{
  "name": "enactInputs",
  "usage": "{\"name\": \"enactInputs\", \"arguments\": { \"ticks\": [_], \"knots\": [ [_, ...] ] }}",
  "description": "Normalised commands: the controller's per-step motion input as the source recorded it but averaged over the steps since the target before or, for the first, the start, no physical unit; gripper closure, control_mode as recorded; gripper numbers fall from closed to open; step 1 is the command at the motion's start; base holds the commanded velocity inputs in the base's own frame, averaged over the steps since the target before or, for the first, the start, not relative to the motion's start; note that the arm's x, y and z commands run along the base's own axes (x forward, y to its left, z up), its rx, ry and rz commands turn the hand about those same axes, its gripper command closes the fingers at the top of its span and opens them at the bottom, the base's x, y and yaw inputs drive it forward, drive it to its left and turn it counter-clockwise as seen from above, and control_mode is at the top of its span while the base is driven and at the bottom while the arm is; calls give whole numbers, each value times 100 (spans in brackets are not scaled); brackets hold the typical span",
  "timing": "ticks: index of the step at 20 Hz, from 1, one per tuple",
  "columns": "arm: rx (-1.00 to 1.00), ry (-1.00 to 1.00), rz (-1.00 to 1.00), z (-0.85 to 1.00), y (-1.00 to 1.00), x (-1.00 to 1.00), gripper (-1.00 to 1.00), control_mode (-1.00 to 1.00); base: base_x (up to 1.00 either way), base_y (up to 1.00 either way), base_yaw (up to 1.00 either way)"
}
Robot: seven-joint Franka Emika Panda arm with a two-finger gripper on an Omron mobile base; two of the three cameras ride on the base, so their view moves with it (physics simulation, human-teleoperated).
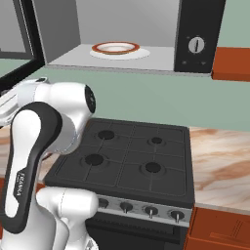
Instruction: Pick the corn from the counter and place it in the microwave. Then turn on the microwave.
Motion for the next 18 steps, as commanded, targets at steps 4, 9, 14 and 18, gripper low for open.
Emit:
{"name": "enactInputs", "arguments": {
  "ticks": [4, 9, 14, 18],
  "knots": [
    [4, 1, 0, 0, -22, 8, -100, -100, 0, 0, 0],
    [4, 8, -4, -1, -14, 18, -100, -100, 0, 0, 0],
    [1, 12, -8, -7, -7, 20, -100, -100, 0, 0, 0],
    [0, 11, -9, -12, -2, 16, -100, -100, 0, 0, 0]
  ]
}}
